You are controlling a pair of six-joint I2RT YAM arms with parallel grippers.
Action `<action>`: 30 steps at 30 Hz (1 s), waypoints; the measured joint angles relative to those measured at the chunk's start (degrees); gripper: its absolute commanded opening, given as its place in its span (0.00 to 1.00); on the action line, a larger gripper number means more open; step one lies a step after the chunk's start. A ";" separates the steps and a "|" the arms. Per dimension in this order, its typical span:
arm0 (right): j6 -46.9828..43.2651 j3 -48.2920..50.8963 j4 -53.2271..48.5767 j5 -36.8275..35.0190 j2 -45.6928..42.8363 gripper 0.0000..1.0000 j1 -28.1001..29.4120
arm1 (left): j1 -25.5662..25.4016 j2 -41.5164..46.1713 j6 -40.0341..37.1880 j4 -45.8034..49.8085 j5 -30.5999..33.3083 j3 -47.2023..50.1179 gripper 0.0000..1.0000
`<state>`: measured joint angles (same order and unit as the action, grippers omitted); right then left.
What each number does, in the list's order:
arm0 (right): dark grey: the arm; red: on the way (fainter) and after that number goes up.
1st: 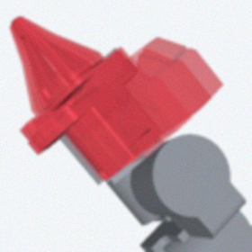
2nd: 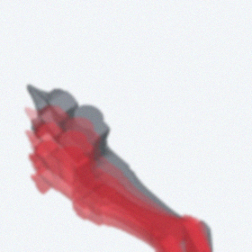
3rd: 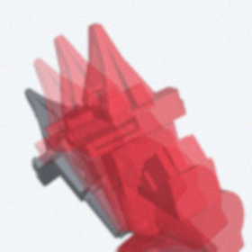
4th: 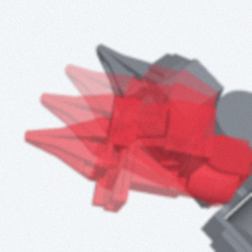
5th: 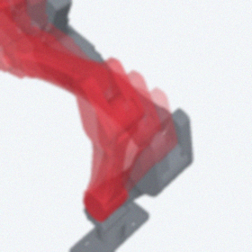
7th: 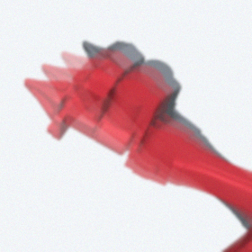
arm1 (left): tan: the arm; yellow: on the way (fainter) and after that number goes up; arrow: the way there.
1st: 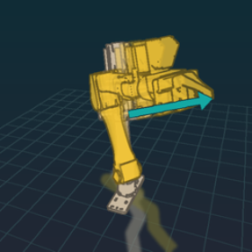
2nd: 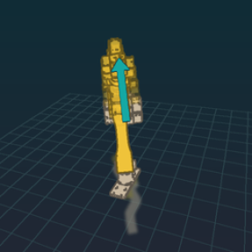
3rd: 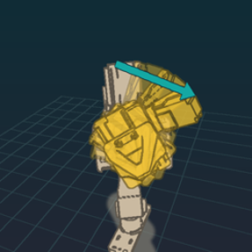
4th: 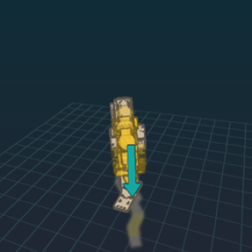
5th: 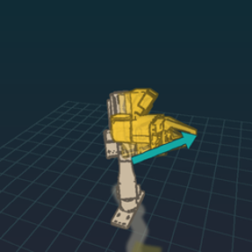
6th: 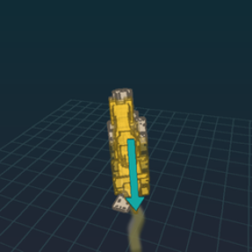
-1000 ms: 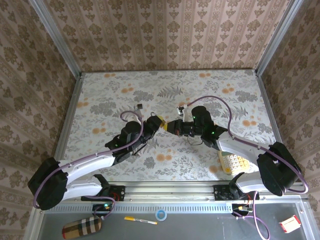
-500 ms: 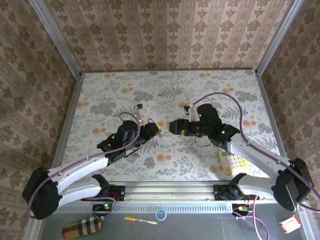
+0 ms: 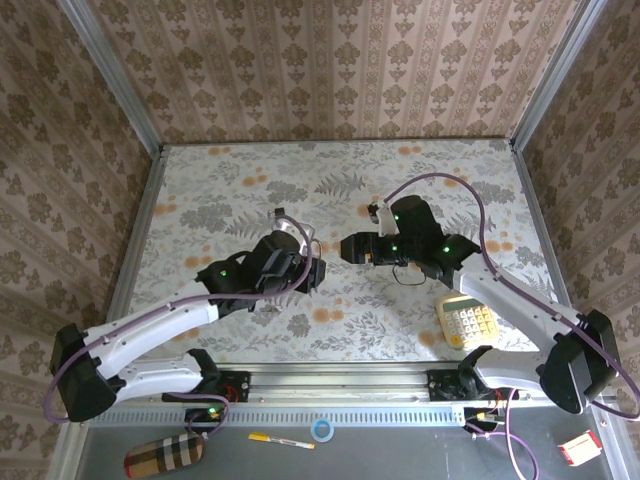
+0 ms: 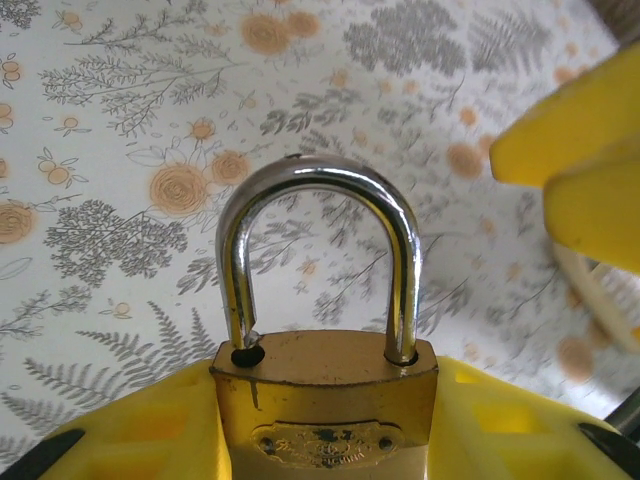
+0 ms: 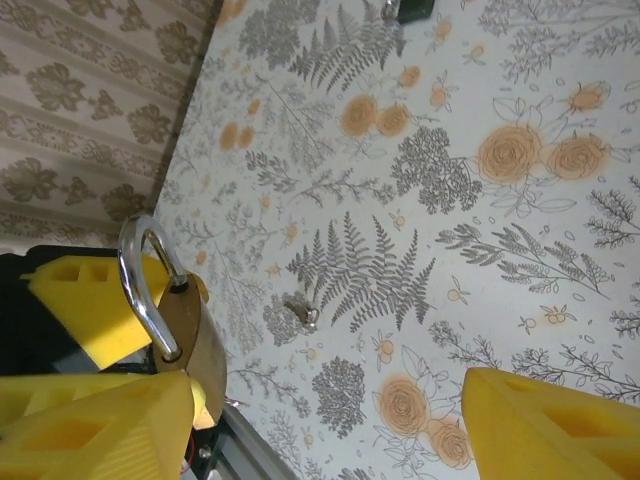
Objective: Unlock with the key
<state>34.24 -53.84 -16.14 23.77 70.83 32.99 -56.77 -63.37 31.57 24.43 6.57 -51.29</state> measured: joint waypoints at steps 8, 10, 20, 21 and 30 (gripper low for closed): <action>1.99 4.96 9.35 5.38 0.44 0.60 0.28 | 0.07 -2.10 -6.19 1.90 -0.39 -0.02 0.00; 2.32 5.18 10.21 5.90 0.70 0.57 0.70 | 0.07 -2.40 -6.99 1.77 -1.22 -0.02 0.00; 2.89 5.16 12.74 6.75 3.63 0.43 3.58 | 0.07 -2.43 -8.94 -0.52 -5.18 0.00 0.00; 2.89 5.16 12.76 6.71 3.65 0.42 3.76 | 0.07 -2.43 -8.94 -0.74 -5.40 0.00 0.00; 0.59 4.76 11.34 5.33 3.65 0.35 4.33 | 0.09 -2.36 -9.16 -1.51 -7.28 0.55 0.00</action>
<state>34.83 -49.08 -4.80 29.10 74.48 37.32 -56.69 -65.73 22.41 22.92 -0.71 -50.74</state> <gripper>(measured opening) 0.357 0.430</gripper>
